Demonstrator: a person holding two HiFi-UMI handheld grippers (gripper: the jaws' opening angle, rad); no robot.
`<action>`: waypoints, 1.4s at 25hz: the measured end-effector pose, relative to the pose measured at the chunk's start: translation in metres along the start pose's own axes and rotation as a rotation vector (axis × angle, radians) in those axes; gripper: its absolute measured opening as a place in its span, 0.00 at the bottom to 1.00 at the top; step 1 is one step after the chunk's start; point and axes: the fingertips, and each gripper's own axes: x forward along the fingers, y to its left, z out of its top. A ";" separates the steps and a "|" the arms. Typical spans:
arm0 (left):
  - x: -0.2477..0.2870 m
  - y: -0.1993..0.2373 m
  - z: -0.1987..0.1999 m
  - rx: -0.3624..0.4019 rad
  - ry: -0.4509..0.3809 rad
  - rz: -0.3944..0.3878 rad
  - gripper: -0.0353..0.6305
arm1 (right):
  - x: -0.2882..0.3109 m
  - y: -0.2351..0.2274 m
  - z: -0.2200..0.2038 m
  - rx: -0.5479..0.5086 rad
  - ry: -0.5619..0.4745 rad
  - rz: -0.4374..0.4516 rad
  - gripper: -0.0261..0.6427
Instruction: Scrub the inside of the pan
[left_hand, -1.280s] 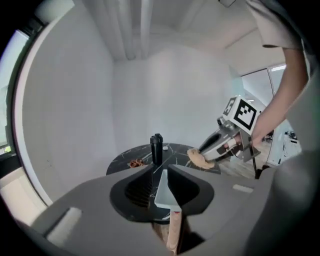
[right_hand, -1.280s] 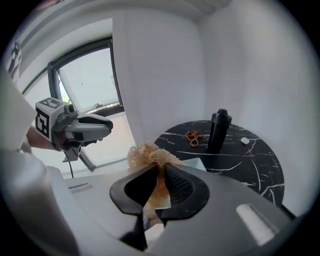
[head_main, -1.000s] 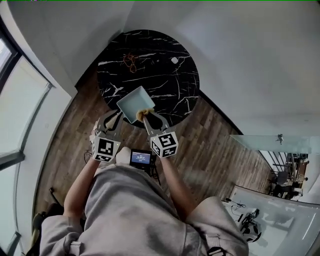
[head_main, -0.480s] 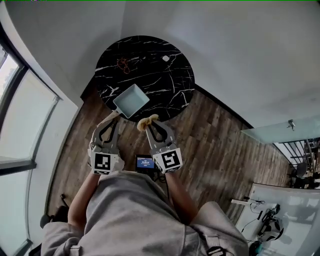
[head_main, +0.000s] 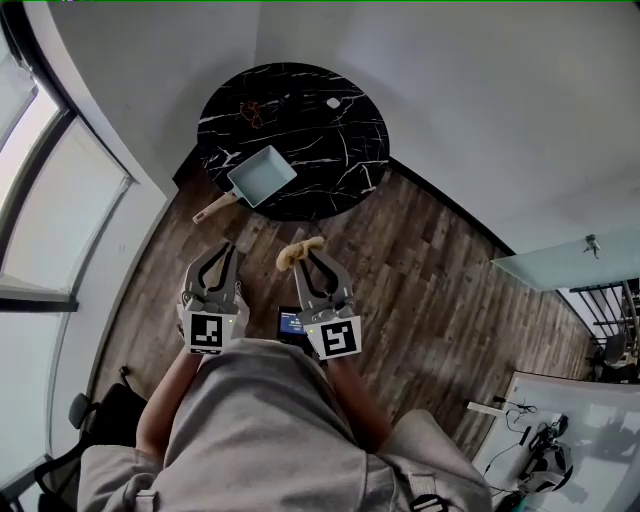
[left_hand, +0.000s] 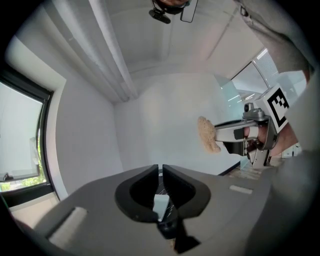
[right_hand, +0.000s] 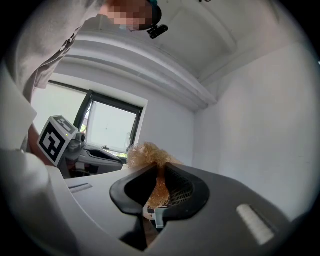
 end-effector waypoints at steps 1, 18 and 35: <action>-0.007 -0.004 0.004 0.002 0.006 0.003 0.09 | -0.007 0.002 0.003 0.003 -0.003 0.006 0.14; -0.085 -0.083 0.021 0.021 0.050 -0.032 0.08 | -0.115 0.015 0.024 0.018 -0.095 -0.022 0.14; -0.140 -0.120 -0.002 -0.033 0.037 -0.043 0.07 | -0.166 0.055 0.023 -0.036 -0.083 -0.023 0.14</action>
